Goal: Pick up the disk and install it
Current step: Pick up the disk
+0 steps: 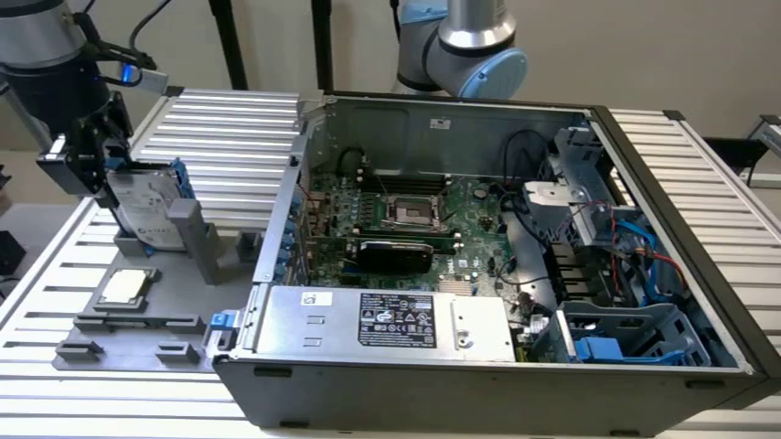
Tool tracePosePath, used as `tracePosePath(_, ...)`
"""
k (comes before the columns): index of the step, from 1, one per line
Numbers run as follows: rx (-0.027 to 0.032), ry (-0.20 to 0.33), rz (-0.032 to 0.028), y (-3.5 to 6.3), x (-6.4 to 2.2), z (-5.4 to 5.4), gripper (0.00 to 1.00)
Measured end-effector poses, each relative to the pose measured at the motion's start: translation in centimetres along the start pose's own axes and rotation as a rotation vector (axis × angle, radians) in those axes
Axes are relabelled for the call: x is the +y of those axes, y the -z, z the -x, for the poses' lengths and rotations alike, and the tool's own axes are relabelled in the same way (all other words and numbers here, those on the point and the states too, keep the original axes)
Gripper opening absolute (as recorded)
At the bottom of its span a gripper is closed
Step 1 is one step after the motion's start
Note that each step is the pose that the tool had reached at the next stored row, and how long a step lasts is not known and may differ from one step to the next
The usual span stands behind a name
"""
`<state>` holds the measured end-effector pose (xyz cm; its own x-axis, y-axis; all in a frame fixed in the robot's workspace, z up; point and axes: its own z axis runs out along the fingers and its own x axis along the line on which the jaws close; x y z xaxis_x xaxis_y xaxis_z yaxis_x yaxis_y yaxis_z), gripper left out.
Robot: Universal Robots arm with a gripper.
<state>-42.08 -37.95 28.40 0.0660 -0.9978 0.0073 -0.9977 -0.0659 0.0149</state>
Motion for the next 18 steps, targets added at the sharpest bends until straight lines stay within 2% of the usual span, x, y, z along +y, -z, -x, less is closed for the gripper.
tracePosePath(3, -0.0005, -0.007, -0.0001, -0.04, -0.01, 0.02, 0.65)
tracePosePath(5, -0.0006, -0.012, -0.0002, -0.05, 0.00, 0.07, 0.57)
tracePosePath(6, -0.0007, -0.012, -0.0002, -0.05, -0.01, 0.11, 0.57)
tracePosePath(7, -0.0006, -0.012, -0.0002, -0.05, -0.01, 0.17, 0.50)
tracePosePath(12, -0.0006, -0.012, -0.0002, -0.05, -0.03, 0.44, 0.48)
tracePosePath(13, -0.0006, -0.012, -0.0001, -0.04, -0.03, 0.44, 0.40)
tracePosePath(17, -0.0005, -0.012, 0.0001, -0.04, -0.03, 0.45, 0.38)
tracePosePath(18, -0.0006, -0.012, 0.0000, -0.04, -0.03, 0.45, 0.33)
